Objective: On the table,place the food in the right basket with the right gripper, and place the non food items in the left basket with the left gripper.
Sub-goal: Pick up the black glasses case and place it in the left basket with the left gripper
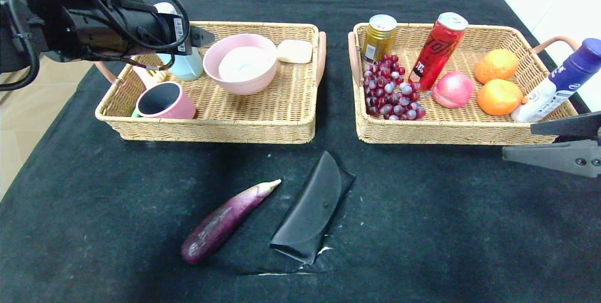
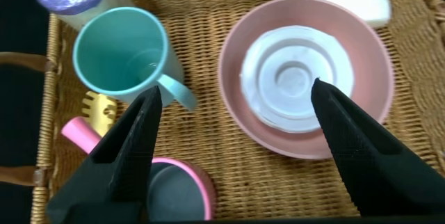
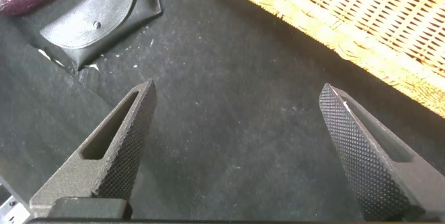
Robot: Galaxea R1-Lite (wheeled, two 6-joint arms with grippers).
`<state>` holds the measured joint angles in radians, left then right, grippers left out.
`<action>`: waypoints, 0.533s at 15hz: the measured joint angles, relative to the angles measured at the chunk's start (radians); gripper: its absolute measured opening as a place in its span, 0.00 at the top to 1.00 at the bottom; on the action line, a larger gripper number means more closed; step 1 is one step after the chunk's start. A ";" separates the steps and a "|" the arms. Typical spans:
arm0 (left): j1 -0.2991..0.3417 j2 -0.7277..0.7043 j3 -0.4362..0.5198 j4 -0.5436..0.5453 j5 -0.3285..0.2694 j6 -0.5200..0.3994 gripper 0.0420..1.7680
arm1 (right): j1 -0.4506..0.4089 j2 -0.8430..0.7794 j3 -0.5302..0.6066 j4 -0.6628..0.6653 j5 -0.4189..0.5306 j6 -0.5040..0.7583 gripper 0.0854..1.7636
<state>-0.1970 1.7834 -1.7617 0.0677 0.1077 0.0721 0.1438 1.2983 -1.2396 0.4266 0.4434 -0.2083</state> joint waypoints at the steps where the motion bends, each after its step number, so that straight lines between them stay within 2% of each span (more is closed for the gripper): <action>1: -0.019 -0.012 0.013 0.000 0.000 0.001 0.11 | 0.000 0.000 0.000 -0.001 0.000 0.000 0.03; 8: -0.186 -0.123 0.103 0.013 0.013 -0.001 0.06 | -0.009 0.001 -0.001 -0.001 0.001 0.000 0.03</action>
<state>-0.3828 1.6602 -1.6587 0.0802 0.1211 0.0706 0.1345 1.2998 -1.2411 0.4257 0.4449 -0.2083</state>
